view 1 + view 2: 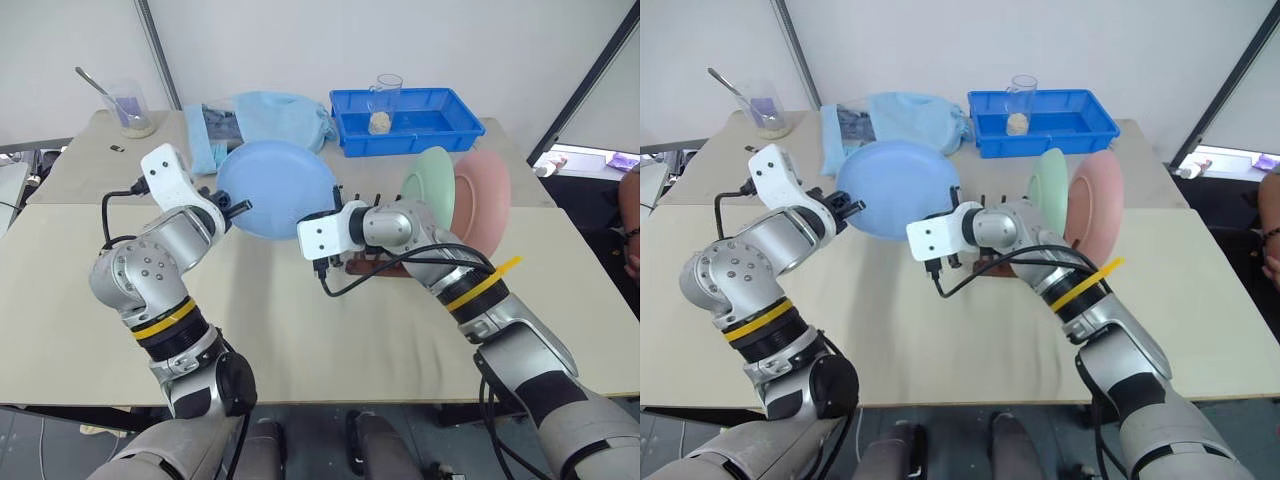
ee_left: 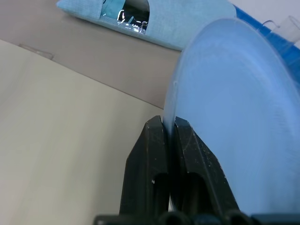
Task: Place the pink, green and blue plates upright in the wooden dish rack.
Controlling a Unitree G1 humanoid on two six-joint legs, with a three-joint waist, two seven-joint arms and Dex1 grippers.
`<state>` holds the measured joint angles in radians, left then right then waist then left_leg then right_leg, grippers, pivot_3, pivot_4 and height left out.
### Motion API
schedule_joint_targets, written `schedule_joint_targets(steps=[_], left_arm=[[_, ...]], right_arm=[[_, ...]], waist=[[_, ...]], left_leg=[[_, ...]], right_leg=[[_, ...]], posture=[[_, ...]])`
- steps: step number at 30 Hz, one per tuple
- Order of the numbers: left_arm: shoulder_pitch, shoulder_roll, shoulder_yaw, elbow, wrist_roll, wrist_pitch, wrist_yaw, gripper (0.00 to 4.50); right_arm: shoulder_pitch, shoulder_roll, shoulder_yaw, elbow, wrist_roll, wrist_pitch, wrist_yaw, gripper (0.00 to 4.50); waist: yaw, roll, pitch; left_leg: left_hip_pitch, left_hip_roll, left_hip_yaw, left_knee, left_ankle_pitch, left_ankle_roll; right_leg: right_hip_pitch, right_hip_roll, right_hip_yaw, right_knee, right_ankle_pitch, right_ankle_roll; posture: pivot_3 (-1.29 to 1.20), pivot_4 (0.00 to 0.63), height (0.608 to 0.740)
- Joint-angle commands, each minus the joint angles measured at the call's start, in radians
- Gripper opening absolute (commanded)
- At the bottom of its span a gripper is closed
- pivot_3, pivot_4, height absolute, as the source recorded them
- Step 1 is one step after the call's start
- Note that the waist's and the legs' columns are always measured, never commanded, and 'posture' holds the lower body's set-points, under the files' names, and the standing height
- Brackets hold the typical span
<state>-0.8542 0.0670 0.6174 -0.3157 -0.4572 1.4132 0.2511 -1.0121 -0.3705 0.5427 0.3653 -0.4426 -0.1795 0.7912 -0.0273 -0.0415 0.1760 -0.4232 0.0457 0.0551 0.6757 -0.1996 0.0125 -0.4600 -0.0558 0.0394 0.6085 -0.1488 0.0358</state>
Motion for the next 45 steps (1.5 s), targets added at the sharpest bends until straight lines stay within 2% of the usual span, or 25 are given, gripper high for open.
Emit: schedule_joint_targets(steps=[1,5,8,12,16,22,26,31,35,41,45], left_arm=[[0.017,0.077,0.002,-0.033,-0.052,0.022,-0.099,1.50],[0.028,0.173,0.034,0.027,-0.099,0.010,-0.206,3.28],[0.016,0.247,0.096,0.104,-0.200,0.010,-0.350,4.45],[0.091,0.362,0.073,0.138,-0.270,-0.060,-0.533,4.45],[0.180,0.484,0.044,0.199,-0.263,-0.254,-0.704,4.45],[0.260,0.541,0.023,0.187,-0.332,-0.394,-0.882,4.45],[0.367,0.604,-0.084,0.176,-0.244,-0.563,-0.997,4.45],[0.432,0.662,-0.246,0.189,-0.064,-0.865,-1.101,4.45],[0.426,0.668,-0.375,0.100,-0.027,-0.982,-1.190,4.45],[0.391,0.642,-0.457,0.068,-0.041,-1.011,-1.213,4.45],[0.372,0.629,-0.476,0.078,-0.052,-1.007,-1.219,4.45]], right_arm=[[-0.037,0.005,-0.038,-0.007,-0.009,-0.031,-0.046,0.00],[-0.038,0.002,-0.044,-0.009,-0.022,-0.061,-0.070,0.00],[-0.044,-0.009,-0.039,0.014,-0.047,-0.100,-0.100,0.00],[-0.045,-0.018,-0.037,0.038,-0.065,-0.137,-0.118,0.00],[-0.049,-0.024,-0.045,0.056,-0.066,-0.154,-0.128,0.00],[-0.054,-0.026,-0.083,0.053,-0.035,-0.154,-0.149,0.00],[-0.037,0.002,-0.152,0.017,0.058,-0.117,-0.136,0.00],[0.020,0.061,-0.285,-0.121,0.317,0.059,-0.030,0.00],[0.101,0.085,-0.388,-0.301,0.508,0.278,-0.008,0.00],[0.204,0.070,-0.515,-0.598,0.714,0.625,-0.076,0.00],[0.276,0.062,-0.612,-0.785,0.848,0.826,-0.166,0.00]], waist=[[-0.007,0.000,0.000],[-0.016,0.000,0.000],[-0.017,0.000,0.000],[-0.020,-0.001,0.000],[-0.022,-0.001,0.000],[-0.017,-0.001,0.001],[-0.018,-0.001,0.001],[-0.015,-0.002,0.000],[-0.002,-0.002,0.000],[0.010,-0.002,0.000],[0.010,-0.002,0.000]], left_leg=[[0.000,0.000,0.000,0.000,0.000,0.000],[0.000,0.000,-0.001,0.000,0.000,0.000],[0.001,0.000,0.000,0.000,0.000,0.000],[0.001,0.001,0.000,0.000,0.000,-0.001],[0.001,0.001,0.001,-0.002,0.000,-0.001],[0.000,0.001,0.001,-0.004,0.000,-0.001],[0.000,0.001,0.002,-0.006,0.000,-0.001],[0.000,0.003,0.002,-0.007,0.000,-0.001],[-0.001,0.003,0.002,-0.007,0.000,-0.001],[-0.001,0.003,0.004,-0.007,0.000,-0.001],[-0.001,0.004,0.003,-0.007,0.000,-0.001]], right_leg=[[0.000,0.000,0.000,0.000,0.000,0.000],[0.000,0.000,0.000,0.001,0.000,0.000],[0.000,0.000,0.000,0.001,0.000,0.000],[-0.001,0.000,-0.001,0.001,-0.001,0.000],[-0.002,-0.001,0.000,0.001,-0.001,-0.004],[-0.004,-0.001,-0.001,0.001,0.000,-0.010],[-0.004,-0.001,-0.001,0.001,0.000,-0.010],[-0.005,0.000,-0.002,0.002,-0.001,-0.012],[-0.005,0.000,-0.003,0.002,-0.002,-0.014],[-0.007,-0.001,-0.002,0.002,-0.003,-0.014],[-0.007,0.001,-0.002,0.003,-0.007,-0.008]], posture=[[0.00,0.150,0.720],[0.00,0.150,0.720],[0.00,0.150,0.720],[0.00,0.150,0.720],[0.00,0.150,0.720],[0.00,0.150,0.720],[0.00,0.150,0.720],[0.00,0.150,0.720],[0.00,0.150,0.720],[0.00,0.150,0.720],[0.00,0.150,0.720]])
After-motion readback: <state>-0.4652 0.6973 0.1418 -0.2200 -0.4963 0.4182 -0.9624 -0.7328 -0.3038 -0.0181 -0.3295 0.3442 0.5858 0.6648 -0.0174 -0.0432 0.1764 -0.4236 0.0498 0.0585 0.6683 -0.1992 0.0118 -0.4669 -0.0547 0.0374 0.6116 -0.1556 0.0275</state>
